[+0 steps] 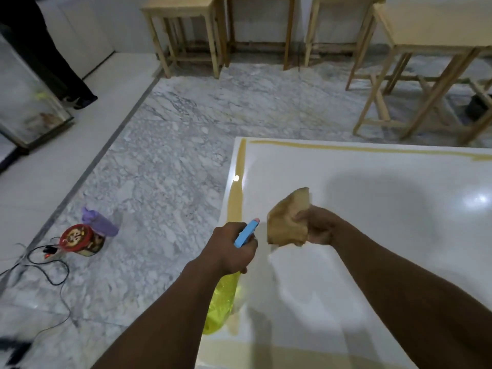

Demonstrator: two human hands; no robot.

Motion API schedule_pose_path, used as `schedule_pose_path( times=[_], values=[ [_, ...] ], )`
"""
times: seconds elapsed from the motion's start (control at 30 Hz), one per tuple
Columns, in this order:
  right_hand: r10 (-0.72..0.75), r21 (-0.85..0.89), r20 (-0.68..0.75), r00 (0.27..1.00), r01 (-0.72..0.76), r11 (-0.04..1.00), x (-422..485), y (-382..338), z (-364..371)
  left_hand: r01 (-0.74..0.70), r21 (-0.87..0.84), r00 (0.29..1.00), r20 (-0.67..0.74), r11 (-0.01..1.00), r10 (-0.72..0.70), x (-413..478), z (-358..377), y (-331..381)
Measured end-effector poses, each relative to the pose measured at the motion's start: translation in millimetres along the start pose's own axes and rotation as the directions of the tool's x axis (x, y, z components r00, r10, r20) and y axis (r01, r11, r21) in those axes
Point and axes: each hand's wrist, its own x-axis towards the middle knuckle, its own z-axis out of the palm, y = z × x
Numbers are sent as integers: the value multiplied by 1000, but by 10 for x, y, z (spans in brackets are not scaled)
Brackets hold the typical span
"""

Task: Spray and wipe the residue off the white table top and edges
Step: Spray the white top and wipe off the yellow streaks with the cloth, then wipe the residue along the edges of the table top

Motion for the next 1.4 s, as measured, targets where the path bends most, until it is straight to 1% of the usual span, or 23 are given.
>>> schedule_pose_path(
  times=[0.07,0.1,0.13,0.17,0.2,0.23,0.27,0.33,0.4,0.47,0.53,0.57,0.63,0.73,0.8,0.9,1.0,1.17,1.23,1.3,1.33,1.37,1.4],
  values=[
    [-72,-173,-105,992,53,984,410,-477,-13,17,-35,1000,-19,999,-18,162,-85,7],
    [-136,-301,-157,978,84,950,618,-719,23,27,-51,999,-26,998,-28,232,-122,4],
    [-214,-439,-170,962,121,890,793,-950,92,36,-59,999,-32,998,-38,294,-155,-5],
    [-280,-597,-162,946,132,791,999,-1157,198,56,-68,998,-39,996,-59,367,-187,-41],
    [-367,-763,-156,917,124,634,1179,-1296,286,72,-80,996,-46,994,-76,414,-210,-73],
    [-454,-891,-141,880,88,446,1302,-1383,347,78,-88,995,-54,993,-83,439,-225,-82],
    [-490,-949,-105,865,59,309,1497,-1400,383,86,-98,994,-63,991,-93,491,-233,-130],
    [-471,-989,-41,881,32,146,1806,-1268,364,91,-108,992,-81,990,-100,555,-227,-217],
    [-403,-1000,-29,915,-30,4,2024,-911,306,106,-123,990,-83,987,-116,591,-211,-294],
    [-425,-985,-8,905,-80,-152,2089,-492,282,117,-121,988,-83,986,-127,599,-192,-351],
    [-466,-960,12,885,-120,-252,2010,-115,321,130,-120,986,-86,984,-141,576,-171,-407],
    [-472,-951,21,882,-128,-283,1891,13,374,132,-119,985,-92,984,-143,545,-164,-426],
    [-459,-951,32,888,-114,-287,1675,252,435,132,-112,984,-101,985,-143,468,-158,-453],
    [-392,-959,33,919,-81,-270,1262,618,506,120,-99,986,-100,988,-130,313,-146,-468],
    [-389,-966,45,920,-59,-252,903,921,545,107,-93,988,-99,990,-116,147,-116,-472],
    [-397,-964,79,914,-32,-265,403,1299,503,85,-84,992,-89,993,-92,-158,-41,-499],
    [-362,-962,46,931,-56,-268,-110,1667,449,64,-64,995,-69,996,-68,-562,45,-554],
    [-322,-964,-29,946,-112,-241,-741,2185,617,69,-42,997,-39,997,-70,-1182,213,-652],
    [-330,-982,-4,944,-67,-179,-875,2226,647,63,-22,998,-26,998,-64,-1354,297,-691],
    [-432,-997,79,898,66,-43,-920,2106,650,49,17,999,-15,999,-49,-1480,370,-710],
    [-466,-995,75,882,97,23,-923,2000,639,41,22,999,-9,999,-41,-1526,391,-700],
    [-437,-992,28,899,78,98,-936,1870,629,35,12,999,-2,999,-35,-1552,401,-683],
    [-350,-978,-34,936,41,205,-968,1719,601,32,-2,999,7,999,-32,-1565,404,-656]
  ],
)
